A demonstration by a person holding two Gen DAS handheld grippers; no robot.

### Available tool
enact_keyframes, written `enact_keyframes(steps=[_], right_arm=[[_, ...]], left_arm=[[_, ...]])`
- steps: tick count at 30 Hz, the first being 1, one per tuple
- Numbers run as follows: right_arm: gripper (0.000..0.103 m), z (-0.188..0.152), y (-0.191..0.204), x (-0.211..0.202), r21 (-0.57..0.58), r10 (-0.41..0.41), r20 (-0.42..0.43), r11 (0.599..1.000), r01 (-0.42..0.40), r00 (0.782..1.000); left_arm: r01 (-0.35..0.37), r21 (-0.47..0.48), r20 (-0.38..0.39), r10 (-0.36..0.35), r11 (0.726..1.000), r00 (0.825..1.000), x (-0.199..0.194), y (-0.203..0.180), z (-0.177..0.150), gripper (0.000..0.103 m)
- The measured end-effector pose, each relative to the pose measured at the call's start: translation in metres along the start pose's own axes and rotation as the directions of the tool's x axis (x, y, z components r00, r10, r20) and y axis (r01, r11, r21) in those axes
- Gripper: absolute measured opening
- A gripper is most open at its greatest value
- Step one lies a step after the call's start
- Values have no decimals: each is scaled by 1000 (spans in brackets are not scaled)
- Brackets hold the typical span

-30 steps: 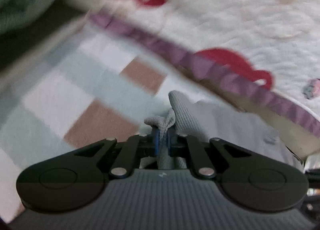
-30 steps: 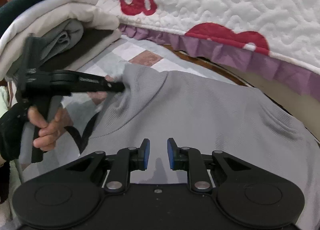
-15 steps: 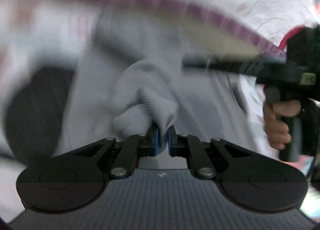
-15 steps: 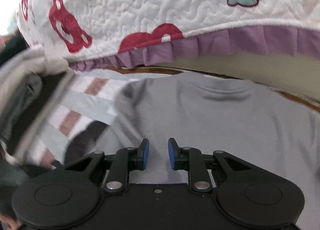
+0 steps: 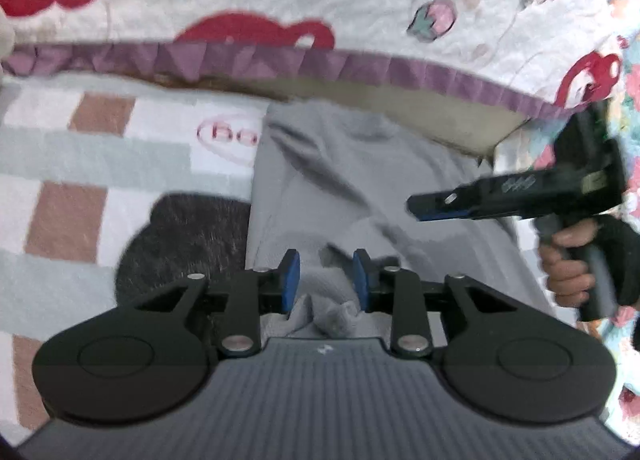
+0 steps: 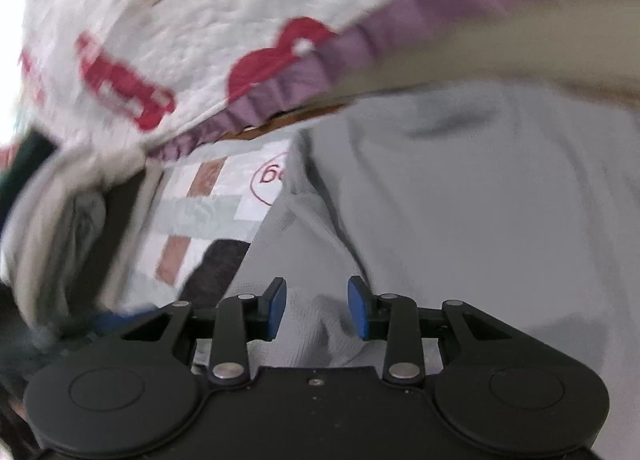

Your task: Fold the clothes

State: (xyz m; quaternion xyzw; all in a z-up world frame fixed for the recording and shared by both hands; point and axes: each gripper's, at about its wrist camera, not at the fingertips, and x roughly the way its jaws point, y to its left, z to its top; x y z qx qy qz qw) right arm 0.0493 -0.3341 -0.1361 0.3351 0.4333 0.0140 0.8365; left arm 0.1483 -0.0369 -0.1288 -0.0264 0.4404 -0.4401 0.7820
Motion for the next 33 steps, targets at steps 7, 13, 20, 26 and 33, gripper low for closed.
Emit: enact_keyframes(steps=[7,13,20,26,33], right_arm=[[41,-13,8,5,123,107,32,986,-110,994],[41,-29,-1,8,85,8,-17,996,-6,1000],[42,-60,-38,-17,205,-28,-1,978,28,1000],[46,-67,-7,-32,54,-29,8,998,29,1000],[61,-74,47,1,-201,-33,-34,979,26,999]], left_arm=[[128,49,-123,-121,991,985,50,-15,-18,41],[301,86,-156,-286,950,946,23,-38,-32,52],[115,230,-160,-80,966,984,-5,-53,-39,52],[32,14,-41,-31,999,999,-31,-13,-30,48],[41,-30,-142,-45,999,989,0,-21,-43,36]])
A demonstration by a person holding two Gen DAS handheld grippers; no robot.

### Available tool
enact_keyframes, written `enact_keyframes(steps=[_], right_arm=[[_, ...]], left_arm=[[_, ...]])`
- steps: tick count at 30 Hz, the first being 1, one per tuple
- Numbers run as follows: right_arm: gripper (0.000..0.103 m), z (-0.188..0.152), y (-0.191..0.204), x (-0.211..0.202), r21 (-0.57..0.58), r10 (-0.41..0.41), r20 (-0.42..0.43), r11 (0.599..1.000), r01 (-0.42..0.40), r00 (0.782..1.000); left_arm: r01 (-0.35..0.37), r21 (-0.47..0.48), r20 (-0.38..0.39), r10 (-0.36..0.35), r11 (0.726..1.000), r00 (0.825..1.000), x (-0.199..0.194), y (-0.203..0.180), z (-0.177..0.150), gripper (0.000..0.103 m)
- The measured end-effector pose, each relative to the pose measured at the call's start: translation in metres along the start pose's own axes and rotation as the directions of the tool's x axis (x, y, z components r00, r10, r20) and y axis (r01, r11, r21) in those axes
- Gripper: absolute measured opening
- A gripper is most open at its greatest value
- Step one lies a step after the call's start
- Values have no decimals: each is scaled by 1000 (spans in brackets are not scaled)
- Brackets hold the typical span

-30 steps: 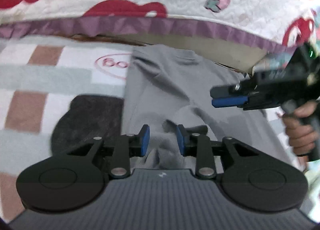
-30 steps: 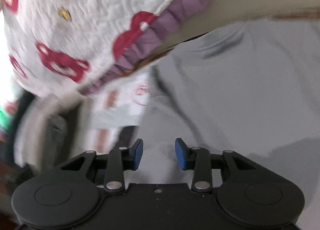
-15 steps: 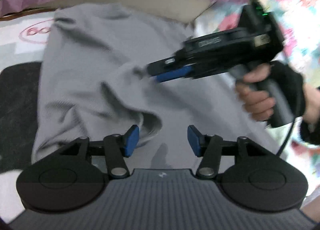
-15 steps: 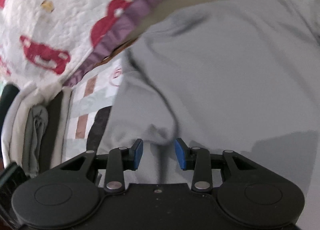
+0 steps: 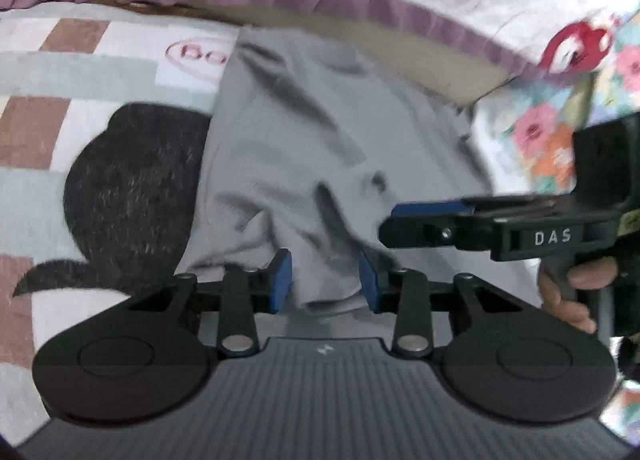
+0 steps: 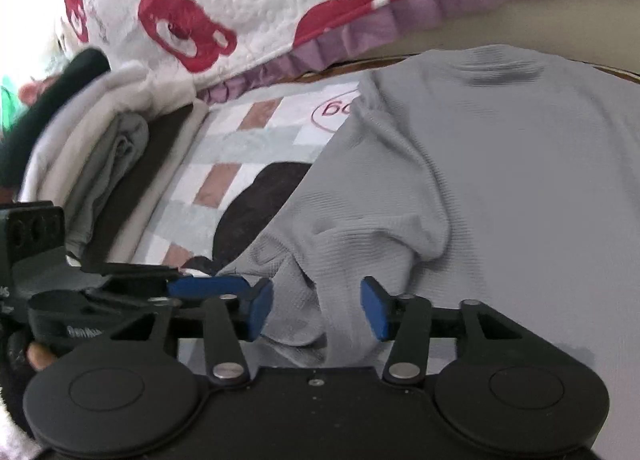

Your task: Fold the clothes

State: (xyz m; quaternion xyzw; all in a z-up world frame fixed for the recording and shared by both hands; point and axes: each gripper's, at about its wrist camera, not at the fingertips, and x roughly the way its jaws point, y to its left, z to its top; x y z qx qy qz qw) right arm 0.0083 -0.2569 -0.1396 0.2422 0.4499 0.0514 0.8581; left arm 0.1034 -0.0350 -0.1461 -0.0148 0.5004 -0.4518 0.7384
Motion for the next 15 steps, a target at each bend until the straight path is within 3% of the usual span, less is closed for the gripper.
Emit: enact_keyframes(steps=[3,4,5,6,7,9,11,13,15], right_arm=[[63,-4,3,19,-58,-102,-19,993,101,995],[57,-5,3,22,-92,-160,-11,983,159,987],[29,-7,3,24,-126,-218,-1,968,216,976],[15,-9,1,16,-117,-212,35,970,215,977],[8,-10,-2,8,-107,-207,70,971,213,976],[8,-16,-12,-14,-1,-175,142,984,177,974],[7,-27,-27,-28,97,-164,157,984,150,974],[7,-40,-46,-35,196,-142,131,974,115,981],[8,-55,-63,-36,288,-185,96,946,150,978]], left_arm=[[-49,11,-26,50,999,998,15,-2,-3,35],[-61,1,-26,61,998,998,19,-2,-3,16],[-73,-8,-26,72,997,997,22,-2,-2,3],[-78,-21,-6,78,997,997,18,-3,-2,3],[-80,-37,23,81,996,996,11,-6,-2,3],[-40,-18,89,41,999,995,-13,-18,-4,3],[-24,18,111,22,1000,994,-32,-30,-10,3],[-32,29,64,30,999,997,-32,-36,-19,3],[-58,34,-25,59,998,998,-22,-38,-31,3]])
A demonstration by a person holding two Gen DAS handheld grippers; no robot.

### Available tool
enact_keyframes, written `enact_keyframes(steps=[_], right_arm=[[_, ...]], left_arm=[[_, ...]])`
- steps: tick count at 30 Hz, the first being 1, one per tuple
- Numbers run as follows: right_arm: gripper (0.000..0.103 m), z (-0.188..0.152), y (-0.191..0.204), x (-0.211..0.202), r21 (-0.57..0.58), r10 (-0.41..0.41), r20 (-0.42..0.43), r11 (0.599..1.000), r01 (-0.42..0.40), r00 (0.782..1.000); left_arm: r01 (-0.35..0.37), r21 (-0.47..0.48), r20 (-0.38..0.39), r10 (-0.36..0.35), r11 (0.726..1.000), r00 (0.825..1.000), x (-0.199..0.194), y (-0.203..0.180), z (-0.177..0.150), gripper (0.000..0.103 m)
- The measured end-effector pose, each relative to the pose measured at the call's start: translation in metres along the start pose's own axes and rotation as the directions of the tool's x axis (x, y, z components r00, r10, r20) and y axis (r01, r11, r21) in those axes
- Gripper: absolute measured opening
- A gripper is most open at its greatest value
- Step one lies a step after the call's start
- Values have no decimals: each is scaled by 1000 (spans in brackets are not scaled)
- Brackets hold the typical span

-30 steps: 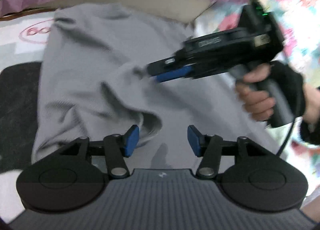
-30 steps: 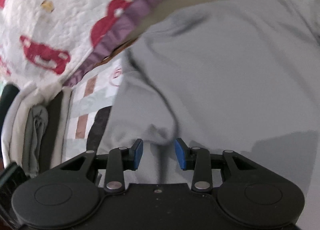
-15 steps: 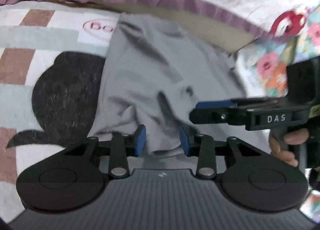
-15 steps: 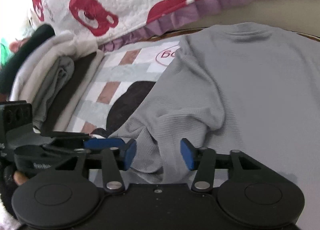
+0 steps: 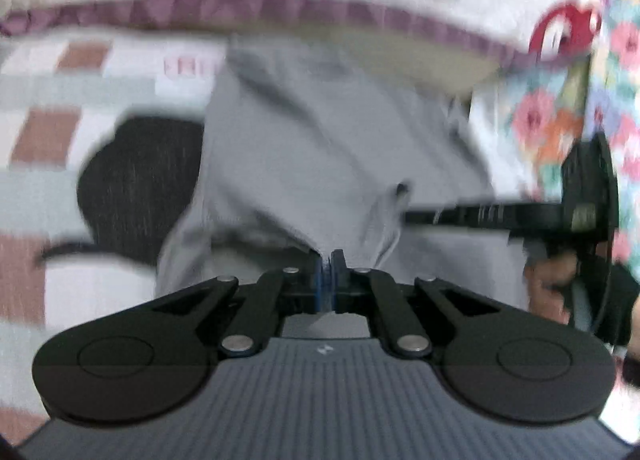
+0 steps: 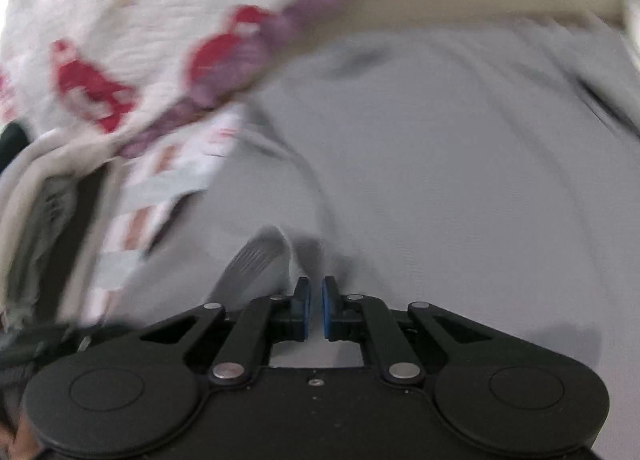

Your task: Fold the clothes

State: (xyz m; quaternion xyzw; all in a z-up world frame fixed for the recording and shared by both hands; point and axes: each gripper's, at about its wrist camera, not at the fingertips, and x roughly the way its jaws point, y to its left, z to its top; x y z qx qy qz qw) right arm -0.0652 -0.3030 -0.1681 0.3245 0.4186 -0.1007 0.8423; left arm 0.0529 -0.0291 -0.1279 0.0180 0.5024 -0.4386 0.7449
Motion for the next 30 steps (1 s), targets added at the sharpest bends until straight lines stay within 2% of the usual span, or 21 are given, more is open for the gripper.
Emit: enact_keyframes(steps=[2,6,8,9,10,13,15,17,18,20,22,25,26,30], right_arm=[[12,-8,-17,-1,71,-38,-6,997,38,999],[18,-13,-31,-10,203,78,58,975,-88,995],[39,-13,-35,-11,248,138,84,956,-155,987],[44,-12,-35,-10,262,171,91,946,-189,981],[48,-10,-33,-9,253,184,84,947,-200,979],[51,-12,-26,6,206,167,11,964,-165,986],[51,-17,-24,16,190,153,-37,971,-143,988],[51,-22,-24,17,188,175,-22,968,-168,984],[49,-21,-23,18,180,190,-26,967,-183,981],[7,-18,-19,16,130,201,-21,972,-197,979],[6,-12,-11,11,58,219,4,974,-219,976],[6,3,-2,2,82,299,30,950,-301,954],[6,7,4,1,85,322,32,943,-323,946],[6,22,24,-3,89,398,37,912,-400,917]], left_arm=[[-19,3,-74,19,1000,997,8,1,-6,4],[-8,-22,-122,5,1000,993,11,7,-8,5],[9,-20,-103,-11,1000,995,9,8,-5,11],[0,1,-99,0,1000,995,8,7,-4,12],[-22,33,-88,25,999,996,7,3,-4,12],[-75,142,-12,78,987,997,-1,-11,-1,12],[-60,166,56,52,984,997,-10,-17,3,16],[-45,173,136,21,984,990,-22,-21,5,20],[-49,182,172,17,982,985,-25,-22,6,22],[-52,208,217,6,977,976,-26,-26,10,35],[-54,231,247,-5,971,969,-23,-31,14,41],[-39,247,264,-28,968,964,-13,-34,18,46],[-35,253,273,-37,967,961,-10,-37,19,53],[-47,253,348,-46,966,936,-2,-44,24,62]])
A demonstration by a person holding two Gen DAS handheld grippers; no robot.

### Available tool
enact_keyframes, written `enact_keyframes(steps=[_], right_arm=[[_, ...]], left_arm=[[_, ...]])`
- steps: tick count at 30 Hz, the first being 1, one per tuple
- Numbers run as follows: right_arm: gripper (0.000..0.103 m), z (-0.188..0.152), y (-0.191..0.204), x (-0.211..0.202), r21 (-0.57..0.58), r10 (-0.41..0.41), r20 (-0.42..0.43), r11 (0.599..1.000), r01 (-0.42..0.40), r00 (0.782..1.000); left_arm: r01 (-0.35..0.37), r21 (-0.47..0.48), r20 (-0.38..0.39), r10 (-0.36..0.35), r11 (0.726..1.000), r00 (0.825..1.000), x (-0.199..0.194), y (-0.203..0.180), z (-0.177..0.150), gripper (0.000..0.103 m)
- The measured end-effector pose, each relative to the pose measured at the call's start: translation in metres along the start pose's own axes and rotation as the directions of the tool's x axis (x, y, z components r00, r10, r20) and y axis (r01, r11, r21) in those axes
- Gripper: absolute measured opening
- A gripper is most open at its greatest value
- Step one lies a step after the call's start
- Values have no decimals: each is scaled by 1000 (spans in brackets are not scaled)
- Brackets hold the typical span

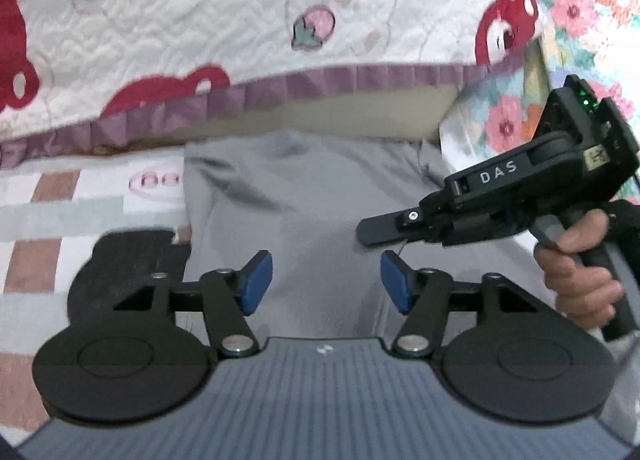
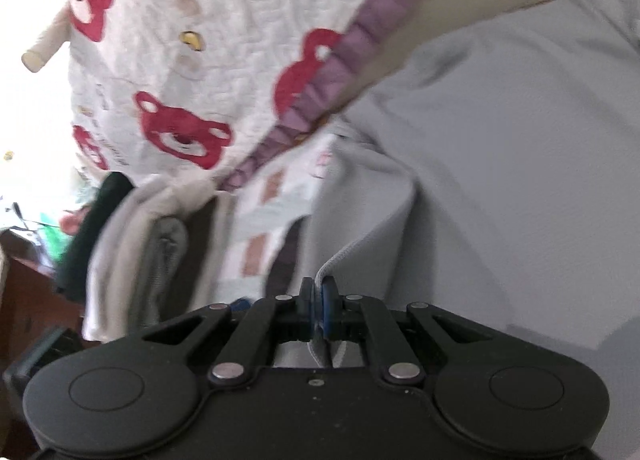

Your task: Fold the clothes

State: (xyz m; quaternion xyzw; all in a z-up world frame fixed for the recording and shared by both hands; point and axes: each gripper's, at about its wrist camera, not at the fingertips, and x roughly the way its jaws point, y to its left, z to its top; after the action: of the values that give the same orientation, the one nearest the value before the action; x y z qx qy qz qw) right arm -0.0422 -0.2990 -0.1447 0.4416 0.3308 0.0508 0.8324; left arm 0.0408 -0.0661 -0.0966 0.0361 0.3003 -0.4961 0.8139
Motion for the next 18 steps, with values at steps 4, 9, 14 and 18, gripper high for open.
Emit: enact_keyframes(steps=[4,9,14,18], right_arm=[[6,8,14,5,16,64,-3,998,-64,998],[6,12,24,4,1,127,-20,992,-127,992],[10,27,25,2,-87,62,-20,994,-63,998],[10,39,6,-3,-366,-292,27,887,282,956]], left_arm=[[18,-38,-21,-19,999,1000,14,-1,4,69],[-131,26,-41,132,991,990,23,12,8,6],[-422,39,44,421,906,906,-3,57,36,4],[-648,-7,20,648,762,762,-13,116,40,4]])
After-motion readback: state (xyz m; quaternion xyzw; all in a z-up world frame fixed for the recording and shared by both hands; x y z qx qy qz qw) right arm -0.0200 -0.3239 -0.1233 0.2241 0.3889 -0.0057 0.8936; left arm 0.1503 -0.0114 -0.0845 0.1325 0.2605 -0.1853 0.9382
